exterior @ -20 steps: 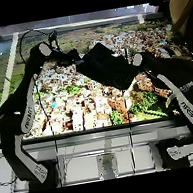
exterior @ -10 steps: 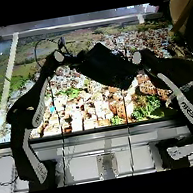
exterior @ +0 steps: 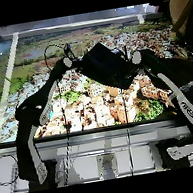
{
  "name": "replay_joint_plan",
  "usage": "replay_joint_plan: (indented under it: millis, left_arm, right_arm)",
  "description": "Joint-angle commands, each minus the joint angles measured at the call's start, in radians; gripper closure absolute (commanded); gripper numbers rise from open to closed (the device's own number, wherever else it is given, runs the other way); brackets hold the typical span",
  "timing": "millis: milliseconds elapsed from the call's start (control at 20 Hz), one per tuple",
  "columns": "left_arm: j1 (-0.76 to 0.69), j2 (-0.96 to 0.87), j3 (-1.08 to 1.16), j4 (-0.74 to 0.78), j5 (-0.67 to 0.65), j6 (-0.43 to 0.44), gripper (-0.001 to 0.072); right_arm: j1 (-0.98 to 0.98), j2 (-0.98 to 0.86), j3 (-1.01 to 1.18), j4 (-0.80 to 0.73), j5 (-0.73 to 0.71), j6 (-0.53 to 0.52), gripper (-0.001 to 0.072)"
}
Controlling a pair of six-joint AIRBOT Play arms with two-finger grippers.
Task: Fold the clothes and pants, and hang the long-sleeved shirts on hangers.
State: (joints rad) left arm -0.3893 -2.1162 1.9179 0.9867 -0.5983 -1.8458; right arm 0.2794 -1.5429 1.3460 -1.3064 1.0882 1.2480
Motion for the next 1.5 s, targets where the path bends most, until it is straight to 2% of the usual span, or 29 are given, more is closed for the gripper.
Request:
replay_joint_plan:
  millis: [0, 50, 150, 250, 350, 450, 550, 650, 750, 900, 1000, 1200, 1250, 1450]
  left_arm:
    - [-0.029, -0.045, 0.006, -0.083, 0.102, -0.018, 0.0303]
    - [-0.034, -0.053, 0.006, -0.113, 0.129, -0.017, 0.0386]
    - [-0.038, -0.053, 0.007, -0.121, 0.195, 0.000, 0.0687]
    - [-0.031, -0.043, 0.022, -0.119, 0.198, 0.031, 0.0690]
    - [-0.010, 0.002, 0.022, -0.035, 0.135, 0.058, 0.0690]
    - [0.012, 0.075, 0.022, 0.147, -0.045, 0.057, 0.0691]
    - [0.013, 0.167, 0.016, 0.377, -0.280, 0.049, 0.0690]
    - [0.002, 0.249, -0.004, 0.508, -0.497, 0.058, 0.0690]
    - [-0.017, 0.351, -0.101, 0.616, -0.629, 0.058, 0.0690]
    - [-0.027, 0.558, -0.423, 0.627, -0.627, 0.056, 0.0690]
    - [-0.032, 0.726, -0.695, 0.590, -0.612, 0.007, 0.0690]
    - [-0.071, 1.035, -1.142, 0.353, -0.432, -0.122, 0.0690]
    - [-0.103, 1.102, -1.233, 0.333, -0.392, -0.177, 0.0690]
    - [-0.311, 1.266, -1.471, 0.336, -0.272, -0.489, 0.0689]
  right_arm:
    - [0.001, 0.000, 0.001, 0.005, -0.011, 0.000, 0.0263]
    - [0.001, 0.000, 0.001, 0.005, -0.011, 0.000, 0.0264]
    - [0.001, 0.000, 0.001, 0.004, -0.005, 0.000, 0.0264]
    - [0.001, 0.001, 0.001, -0.002, 0.006, 0.000, 0.0264]
    - [0.001, 0.006, 0.010, -0.028, 0.045, 0.000, 0.0265]
    - [0.001, 0.035, 0.018, -0.048, 0.061, 0.000, 0.0265]
    - [0.001, 0.087, 0.031, -0.065, 0.064, 0.026, 0.0265]
    - [0.001, 0.155, 0.041, -0.077, 0.068, 0.031, 0.0265]
    - [0.001, 0.230, 0.042, -0.106, 0.080, 0.070, 0.0265]
    - [0.001, 0.336, 0.042, -0.146, 0.173, 0.087, 0.0265]
    - [0.001, 0.396, 0.042, -0.168, 0.243, 0.087, 0.0265]
    - [0.001, 0.449, 0.042, -0.166, 0.296, 0.101, 0.0265]
    - [0.001, 0.449, 0.042, -0.165, 0.311, 0.101, 0.0265]
    - [0.001, 0.449, 0.041, -0.168, 0.313, 0.093, 0.0264]
